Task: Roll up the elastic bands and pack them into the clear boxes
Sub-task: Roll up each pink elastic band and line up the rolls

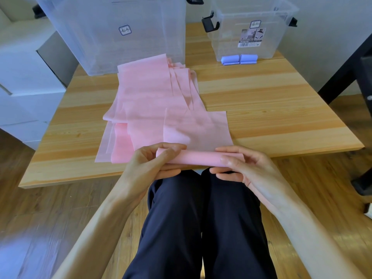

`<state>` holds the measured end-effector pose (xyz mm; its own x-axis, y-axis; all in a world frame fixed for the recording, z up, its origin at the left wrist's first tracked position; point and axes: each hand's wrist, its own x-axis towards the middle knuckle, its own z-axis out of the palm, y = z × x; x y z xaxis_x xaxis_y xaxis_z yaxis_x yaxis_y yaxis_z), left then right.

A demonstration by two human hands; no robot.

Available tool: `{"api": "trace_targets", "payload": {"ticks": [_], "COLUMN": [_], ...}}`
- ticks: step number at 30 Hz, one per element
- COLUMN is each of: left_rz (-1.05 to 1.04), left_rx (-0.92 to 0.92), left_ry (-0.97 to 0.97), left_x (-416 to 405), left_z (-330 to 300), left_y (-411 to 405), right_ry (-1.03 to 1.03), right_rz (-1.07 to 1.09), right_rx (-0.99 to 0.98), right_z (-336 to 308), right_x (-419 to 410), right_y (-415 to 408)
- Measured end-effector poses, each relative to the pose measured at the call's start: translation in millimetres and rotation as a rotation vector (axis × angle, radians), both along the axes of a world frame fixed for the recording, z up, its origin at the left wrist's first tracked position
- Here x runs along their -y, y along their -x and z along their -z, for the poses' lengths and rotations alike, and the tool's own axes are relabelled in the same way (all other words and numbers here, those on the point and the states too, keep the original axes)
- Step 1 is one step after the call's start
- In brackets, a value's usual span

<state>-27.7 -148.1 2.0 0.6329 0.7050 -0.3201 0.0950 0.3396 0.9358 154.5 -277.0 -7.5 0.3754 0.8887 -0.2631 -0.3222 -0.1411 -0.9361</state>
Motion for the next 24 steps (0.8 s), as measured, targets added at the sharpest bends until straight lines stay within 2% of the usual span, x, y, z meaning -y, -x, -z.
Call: {"api": "trace_targets", "payload": {"ticks": [10, 15, 24], "left_rz": [-0.034, 0.013, -0.032], "left_rx": [-0.001, 0.017, 0.019], "left_ry": [-0.005, 0.008, -0.045], "left_x": [-0.3, 1.7, 2.1], "left_z": [1.7, -2.3, 0.9], "left_y": [-0.1, 0.1, -2.5], "right_ry": [0.003, 0.026, 0.026], "right_rz": [-0.019, 0.020, 0.063], "right_rx": [0.005, 0.008, -0.002], "right_z": [-1.0, -1.6, -3.6], "right_x": [-0.2, -0.9, -2.1], "right_y": [-0.5, -0.6, 0.5]}}
